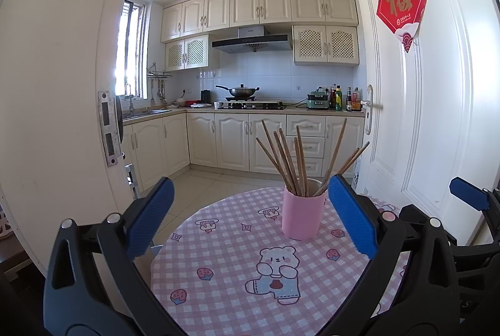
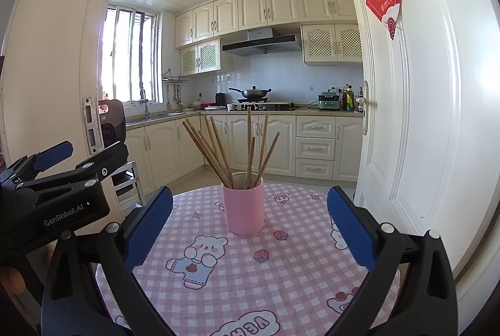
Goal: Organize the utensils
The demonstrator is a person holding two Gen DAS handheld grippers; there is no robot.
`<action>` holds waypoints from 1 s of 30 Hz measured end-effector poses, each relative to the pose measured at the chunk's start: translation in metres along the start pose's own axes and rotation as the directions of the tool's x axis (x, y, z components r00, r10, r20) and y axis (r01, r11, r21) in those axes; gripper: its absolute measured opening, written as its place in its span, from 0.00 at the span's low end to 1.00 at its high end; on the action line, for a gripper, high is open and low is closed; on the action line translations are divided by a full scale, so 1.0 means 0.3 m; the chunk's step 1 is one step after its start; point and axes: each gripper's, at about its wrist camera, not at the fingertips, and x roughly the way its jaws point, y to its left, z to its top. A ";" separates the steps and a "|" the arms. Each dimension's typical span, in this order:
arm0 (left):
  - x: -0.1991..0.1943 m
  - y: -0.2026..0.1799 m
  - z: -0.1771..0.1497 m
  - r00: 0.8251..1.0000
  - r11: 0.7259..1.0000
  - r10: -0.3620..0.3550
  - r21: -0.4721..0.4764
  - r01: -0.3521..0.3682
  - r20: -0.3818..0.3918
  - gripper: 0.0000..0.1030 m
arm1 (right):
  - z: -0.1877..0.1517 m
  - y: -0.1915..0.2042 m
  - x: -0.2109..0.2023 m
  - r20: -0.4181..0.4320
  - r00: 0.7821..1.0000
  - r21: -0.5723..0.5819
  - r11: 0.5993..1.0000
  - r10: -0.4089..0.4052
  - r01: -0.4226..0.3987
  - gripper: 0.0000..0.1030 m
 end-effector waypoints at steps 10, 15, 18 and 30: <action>0.003 0.001 0.002 1.000 1.000 0.002 0.003 -0.002 -0.002 0.94 | 0.001 0.000 0.003 -0.006 1.000 0.004 1.000 0.003 -0.003 0.93; 0.005 0.006 0.001 1.000 1.000 0.001 0.001 -0.001 -0.005 0.94 | 0.001 0.002 0.004 -0.009 1.000 0.006 1.000 0.003 -0.003 0.93; 0.005 0.003 0.002 1.000 1.000 0.001 0.003 -0.001 -0.004 0.94 | -0.002 0.003 0.005 -0.013 1.000 0.010 1.000 0.007 -0.006 0.93; 0.009 0.015 -0.006 1.000 1.000 0.008 0.012 -0.008 -0.006 0.94 | -0.007 0.003 0.011 -0.022 1.000 0.013 1.000 0.006 -0.006 0.93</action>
